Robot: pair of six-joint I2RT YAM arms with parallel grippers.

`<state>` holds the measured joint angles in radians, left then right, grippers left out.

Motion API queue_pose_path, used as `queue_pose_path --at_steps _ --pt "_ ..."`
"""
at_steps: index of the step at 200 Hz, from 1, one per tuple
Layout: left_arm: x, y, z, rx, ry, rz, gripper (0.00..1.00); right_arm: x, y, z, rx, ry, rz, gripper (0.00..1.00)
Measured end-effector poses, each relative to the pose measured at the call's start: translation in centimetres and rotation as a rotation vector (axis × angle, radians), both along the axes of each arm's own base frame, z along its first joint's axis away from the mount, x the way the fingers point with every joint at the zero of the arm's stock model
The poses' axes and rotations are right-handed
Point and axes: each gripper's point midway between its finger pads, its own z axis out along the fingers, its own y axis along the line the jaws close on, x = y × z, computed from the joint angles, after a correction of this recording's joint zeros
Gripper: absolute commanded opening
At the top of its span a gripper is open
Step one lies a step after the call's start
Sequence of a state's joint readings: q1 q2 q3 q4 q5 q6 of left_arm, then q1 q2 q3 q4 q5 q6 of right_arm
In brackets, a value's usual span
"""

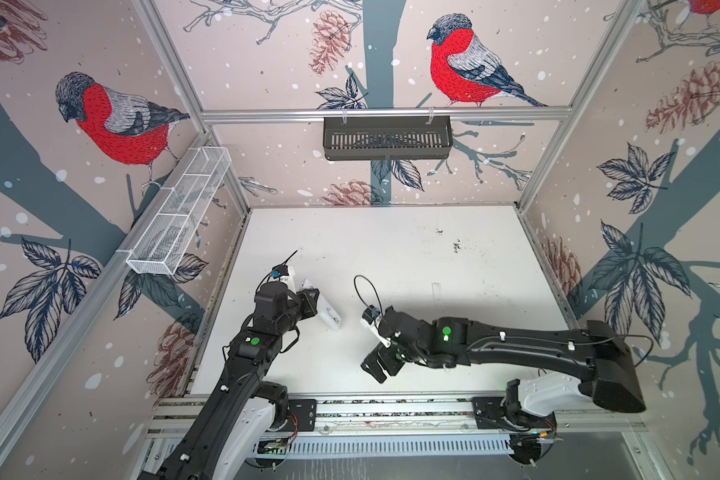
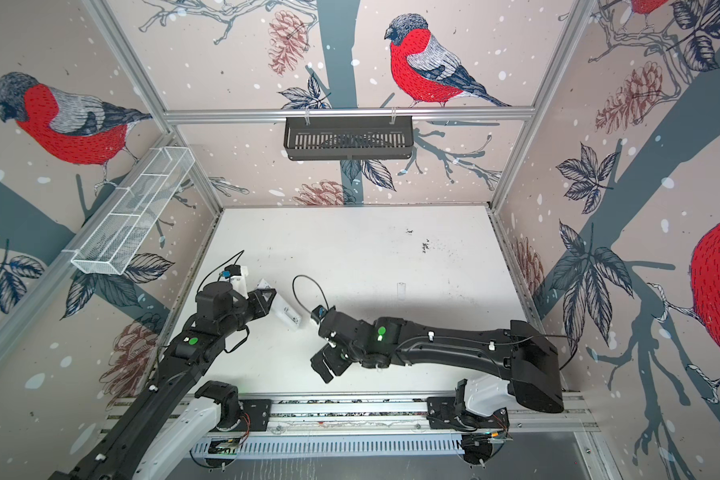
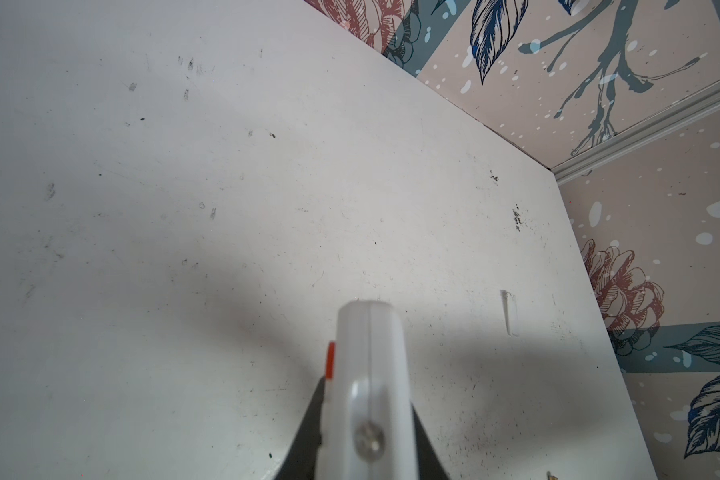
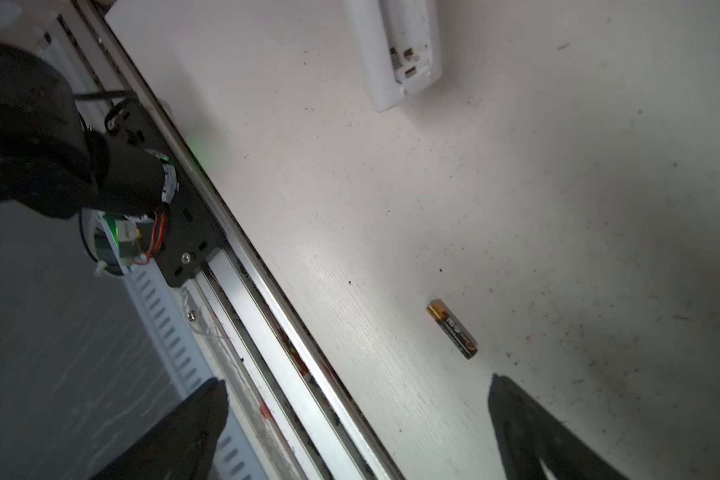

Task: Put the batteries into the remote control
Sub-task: 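Lower the right gripper over the black-and-gold battery on the table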

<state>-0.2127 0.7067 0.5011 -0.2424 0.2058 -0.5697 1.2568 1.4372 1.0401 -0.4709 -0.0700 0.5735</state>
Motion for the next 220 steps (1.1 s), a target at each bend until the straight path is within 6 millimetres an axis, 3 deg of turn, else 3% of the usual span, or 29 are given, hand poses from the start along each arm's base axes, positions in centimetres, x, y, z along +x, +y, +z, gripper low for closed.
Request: queue_pose_path --at_steps 32,53,87,126,160,220 --pt "-0.2 0.1 0.8 -0.013 -0.037 0.004 0.0 1.9 -3.6 -2.1 -0.097 0.311 -0.293 0.99" --pt "-0.3 0.3 1.4 -0.013 -0.061 0.014 0.0 1.9 -6.3 -3.1 -0.117 0.505 -0.51 0.89" --pt "-0.6 0.7 3.1 -0.02 -0.128 0.03 0.0 1.8 -8.3 -4.9 -0.127 0.764 -0.797 0.67" --pt "-0.9 1.1 4.2 -0.022 -0.175 0.048 0.0 2.4 -6.1 -7.2 -0.203 0.882 -0.881 0.66" --pt "-1.1 1.0 4.6 -0.03 -0.194 0.042 0.0 3.7 -3.5 -9.1 -0.257 0.908 -0.882 0.56" --pt "-1.5 0.6 5.0 -0.046 -0.211 0.019 0.0 3.7 -2.2 -11.1 -0.326 0.937 -0.91 0.48"
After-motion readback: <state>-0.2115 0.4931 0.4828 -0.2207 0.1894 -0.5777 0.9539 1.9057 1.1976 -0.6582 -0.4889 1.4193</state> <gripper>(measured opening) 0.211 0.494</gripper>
